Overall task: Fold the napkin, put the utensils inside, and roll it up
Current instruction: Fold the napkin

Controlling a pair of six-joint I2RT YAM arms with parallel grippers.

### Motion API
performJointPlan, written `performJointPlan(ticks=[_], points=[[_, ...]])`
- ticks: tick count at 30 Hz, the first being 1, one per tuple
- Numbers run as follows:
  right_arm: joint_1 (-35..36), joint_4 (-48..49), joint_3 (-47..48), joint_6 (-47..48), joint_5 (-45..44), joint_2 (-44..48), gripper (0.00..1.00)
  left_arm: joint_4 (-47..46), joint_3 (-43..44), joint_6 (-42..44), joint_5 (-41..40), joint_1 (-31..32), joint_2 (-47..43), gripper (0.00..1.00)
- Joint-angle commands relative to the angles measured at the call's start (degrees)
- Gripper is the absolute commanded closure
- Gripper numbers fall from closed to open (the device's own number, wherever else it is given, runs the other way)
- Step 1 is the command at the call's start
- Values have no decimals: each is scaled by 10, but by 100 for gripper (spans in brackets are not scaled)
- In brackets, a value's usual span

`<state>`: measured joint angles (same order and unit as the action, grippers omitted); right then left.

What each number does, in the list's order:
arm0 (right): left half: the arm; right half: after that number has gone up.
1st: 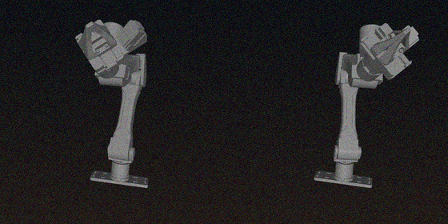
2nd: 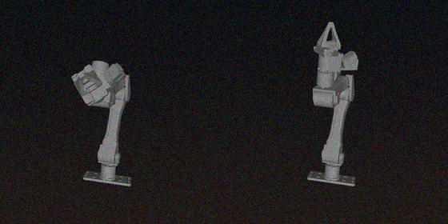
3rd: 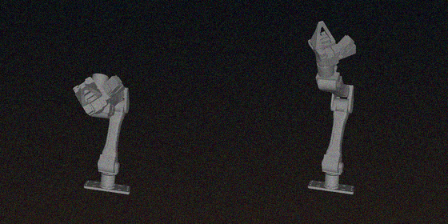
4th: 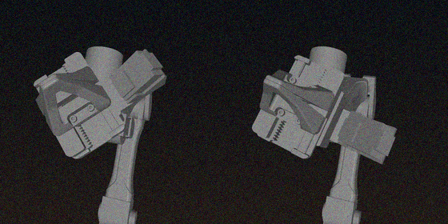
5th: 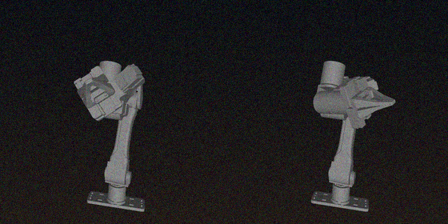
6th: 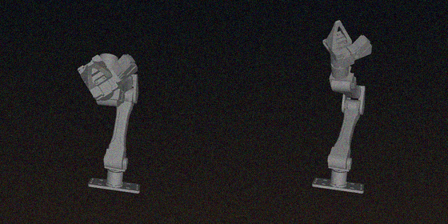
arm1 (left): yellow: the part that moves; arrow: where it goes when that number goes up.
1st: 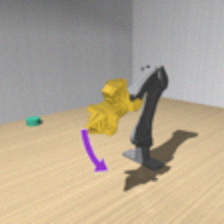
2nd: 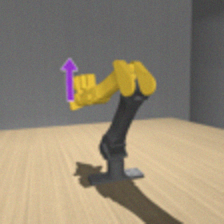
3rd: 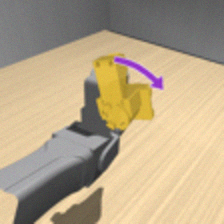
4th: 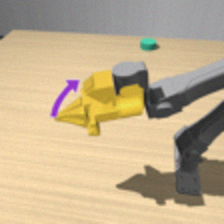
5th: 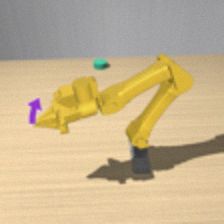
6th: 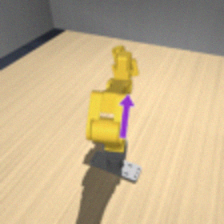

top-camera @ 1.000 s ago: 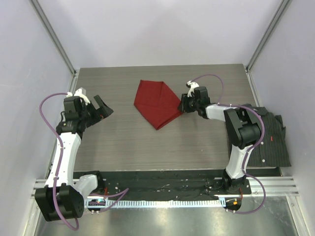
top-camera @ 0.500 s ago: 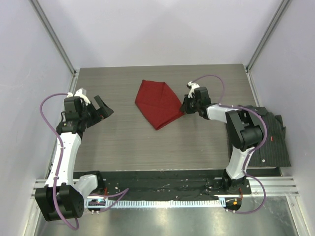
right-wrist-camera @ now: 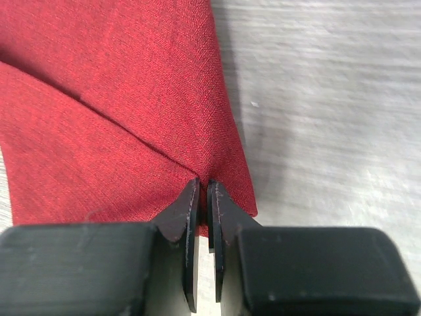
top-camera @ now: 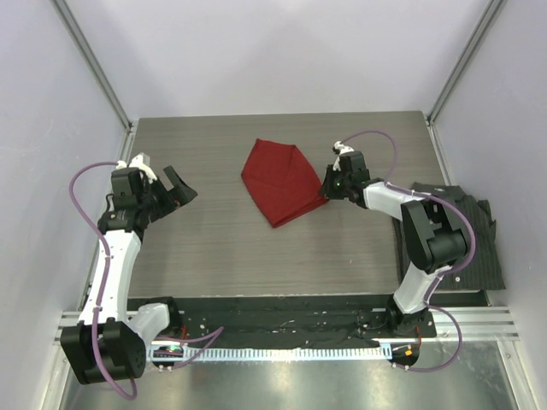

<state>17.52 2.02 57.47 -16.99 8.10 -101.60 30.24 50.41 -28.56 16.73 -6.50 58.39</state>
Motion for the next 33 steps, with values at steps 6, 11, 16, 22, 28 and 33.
performJointPlan(ticks=[6,11,16,22,28,33], points=[[2,-17,-32,-18,-51,76,79,-21,-1,-4,12,-4,-5,0],[2,-31,-24,12,-39,79,38,-21,-2,-4,15,-4,-6,0],[2,-35,-19,43,-27,83,25,-23,-3,-4,16,-4,-5,0],[-1,-46,-9,65,-7,51,24,-22,-3,-6,20,-4,-4,0],[-9,-54,1,77,7,20,31,-22,-3,-5,19,-4,-2,0],[-18,-57,6,88,5,10,36,-23,-3,-6,23,-4,1,0]])
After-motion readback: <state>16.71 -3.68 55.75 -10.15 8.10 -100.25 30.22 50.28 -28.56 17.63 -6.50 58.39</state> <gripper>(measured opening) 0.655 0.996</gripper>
